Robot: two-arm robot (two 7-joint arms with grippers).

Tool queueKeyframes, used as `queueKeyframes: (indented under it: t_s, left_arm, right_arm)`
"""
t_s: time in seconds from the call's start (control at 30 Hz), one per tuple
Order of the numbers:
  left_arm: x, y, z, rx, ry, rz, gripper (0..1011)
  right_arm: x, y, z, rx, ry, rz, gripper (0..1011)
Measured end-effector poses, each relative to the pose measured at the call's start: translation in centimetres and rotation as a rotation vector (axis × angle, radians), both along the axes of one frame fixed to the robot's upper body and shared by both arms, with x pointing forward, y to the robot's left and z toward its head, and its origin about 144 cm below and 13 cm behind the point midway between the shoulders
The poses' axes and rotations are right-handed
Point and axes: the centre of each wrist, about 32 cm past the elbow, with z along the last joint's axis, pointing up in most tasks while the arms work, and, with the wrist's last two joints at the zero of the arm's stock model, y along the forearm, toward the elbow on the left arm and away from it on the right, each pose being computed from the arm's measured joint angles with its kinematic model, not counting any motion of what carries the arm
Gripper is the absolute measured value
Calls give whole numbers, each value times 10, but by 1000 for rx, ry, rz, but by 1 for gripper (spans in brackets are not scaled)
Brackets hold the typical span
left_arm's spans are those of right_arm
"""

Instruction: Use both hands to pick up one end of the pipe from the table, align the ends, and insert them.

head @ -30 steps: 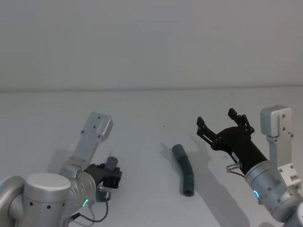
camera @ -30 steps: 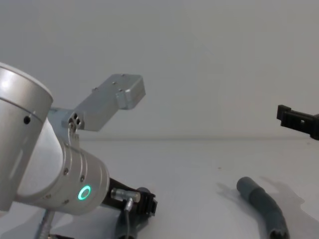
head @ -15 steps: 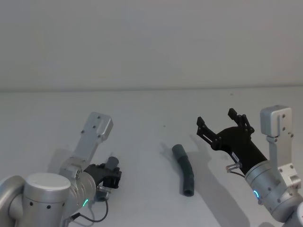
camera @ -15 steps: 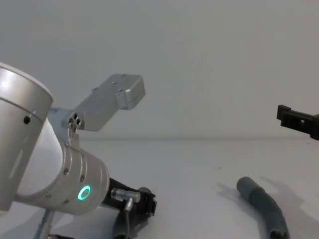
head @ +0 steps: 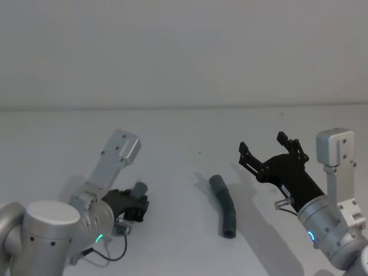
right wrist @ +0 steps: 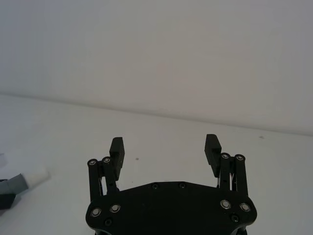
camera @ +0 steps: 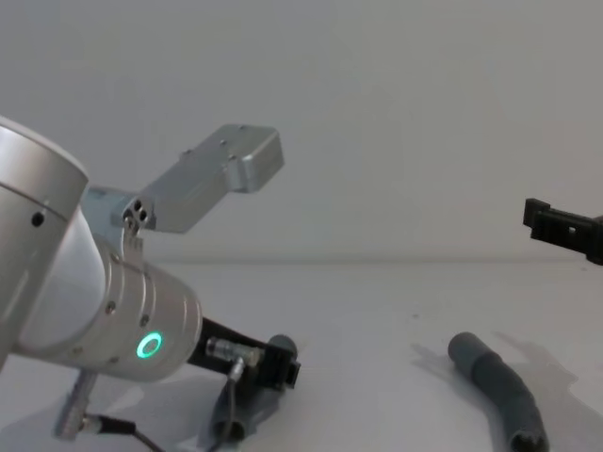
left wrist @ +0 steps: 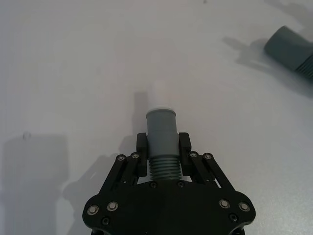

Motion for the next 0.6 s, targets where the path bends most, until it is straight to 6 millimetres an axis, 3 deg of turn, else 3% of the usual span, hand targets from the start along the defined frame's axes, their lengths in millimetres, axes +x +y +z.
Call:
queueKeyframes:
  t_s: [0.6]
  left_arm:
    - [25, 18, 15, 54, -118, -252, 339]
  right_arm:
    - [2, -1, 10, -59, 37, 38, 1002]
